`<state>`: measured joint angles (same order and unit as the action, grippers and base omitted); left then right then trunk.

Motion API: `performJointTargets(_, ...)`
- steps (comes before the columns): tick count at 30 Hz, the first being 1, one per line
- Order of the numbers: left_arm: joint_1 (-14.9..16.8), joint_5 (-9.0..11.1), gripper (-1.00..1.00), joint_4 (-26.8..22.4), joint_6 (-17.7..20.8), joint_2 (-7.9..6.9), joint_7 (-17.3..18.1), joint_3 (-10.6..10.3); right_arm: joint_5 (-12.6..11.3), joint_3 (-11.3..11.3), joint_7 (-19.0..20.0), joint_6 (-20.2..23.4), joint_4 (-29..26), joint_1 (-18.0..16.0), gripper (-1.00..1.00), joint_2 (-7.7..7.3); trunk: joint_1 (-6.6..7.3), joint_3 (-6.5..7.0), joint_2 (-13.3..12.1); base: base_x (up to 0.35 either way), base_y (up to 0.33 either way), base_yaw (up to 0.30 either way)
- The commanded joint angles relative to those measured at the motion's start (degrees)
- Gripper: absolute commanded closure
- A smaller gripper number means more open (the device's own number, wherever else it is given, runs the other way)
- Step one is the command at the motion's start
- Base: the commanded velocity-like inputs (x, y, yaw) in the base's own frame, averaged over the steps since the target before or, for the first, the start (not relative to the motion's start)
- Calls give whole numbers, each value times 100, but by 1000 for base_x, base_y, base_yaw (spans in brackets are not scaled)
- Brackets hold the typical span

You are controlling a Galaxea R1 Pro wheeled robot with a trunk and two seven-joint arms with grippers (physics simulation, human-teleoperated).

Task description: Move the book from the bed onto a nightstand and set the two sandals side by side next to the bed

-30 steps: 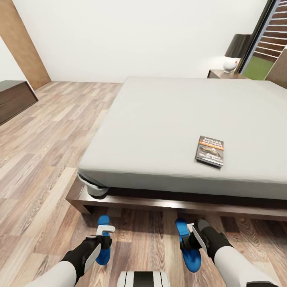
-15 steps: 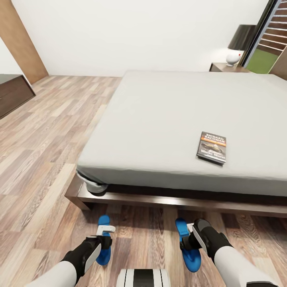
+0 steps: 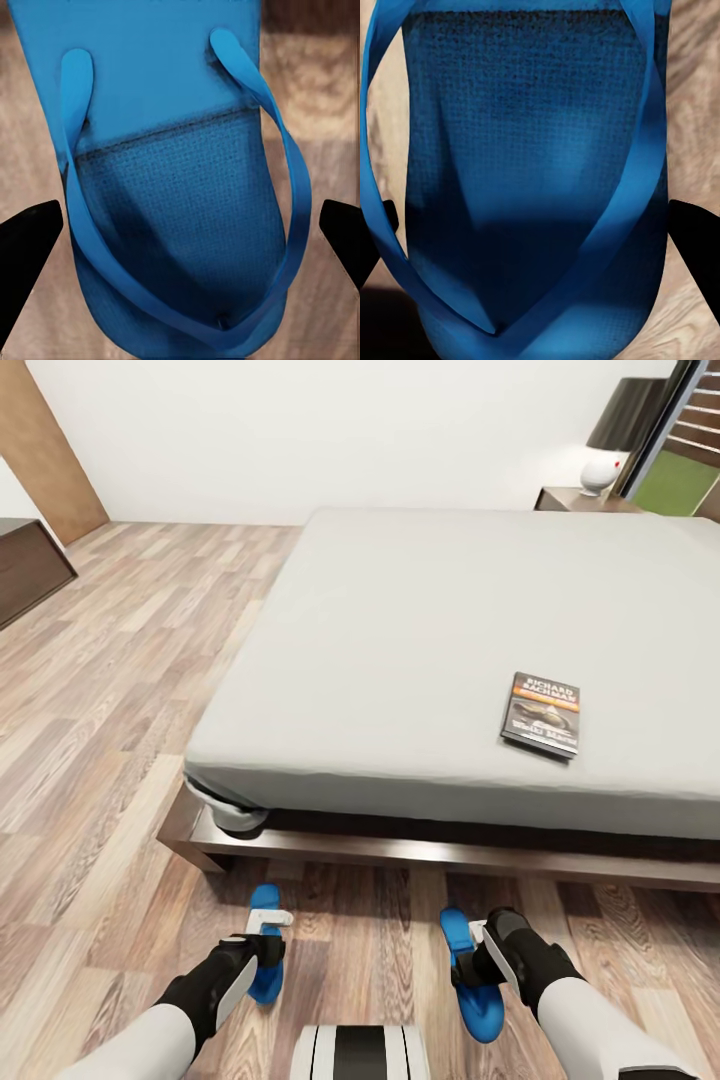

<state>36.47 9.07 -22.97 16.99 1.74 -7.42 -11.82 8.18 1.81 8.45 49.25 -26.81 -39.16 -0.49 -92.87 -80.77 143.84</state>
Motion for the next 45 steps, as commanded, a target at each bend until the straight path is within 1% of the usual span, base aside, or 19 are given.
performJointTargets(1,4,65,100,-41,38,-9,-46,-46,61,19,56,22,-9,0,100,-4,-1,-27,3,0,0,0)
performJointTargets(5,18,68,100,-120,62,-29,-48,-43,58,24,59,17,-9,0,100,5,-12,-115,8,0,0,0)
performJointTargets(14,27,69,100,-326,66,-48,-51,-32,53,29,61,15,-9,-1,100,13,-12,-115,8,0,0,0)
performJointTargets(19,31,69,100,-425,67,-50,-46,-31,54,30,68,9,-16,-2,100,14,-25,-226,15,0,0,0)
performJointTargets(23,29,69,100,-543,63,-55,-48,-31,55,30,61,7,-17,1,100,14,-25,-226,15,0,0,0)
performJointTargets(24,29,69,100,-555,62,-56,-50,-31,55,30,59,7,-17,2,100,14,-25,-226,15,0,0,0)
performJointTargets(29,27,69,100,-598,44,-59,-58,-31,53,39,50,6,-18,2,100,48,-37,-337,22,0,0,0)
performJointTargets(35,27,67,100,-610,19,-60,-70,-31,56,46,53,6,-18,-1,100,65,-37,-337,22,0,0,0)
performJointTargets(40,27,69,100,-612,8,-60,-74,-31,59,47,56,6,-18,0,100,66,-50,-448,28,0,0,0)
performJointTargets(45,27,69,100,-612,6,-62,-75,-31,59,48,59,6,-18,-1,100,66,-50,-448,28,0,0,0)
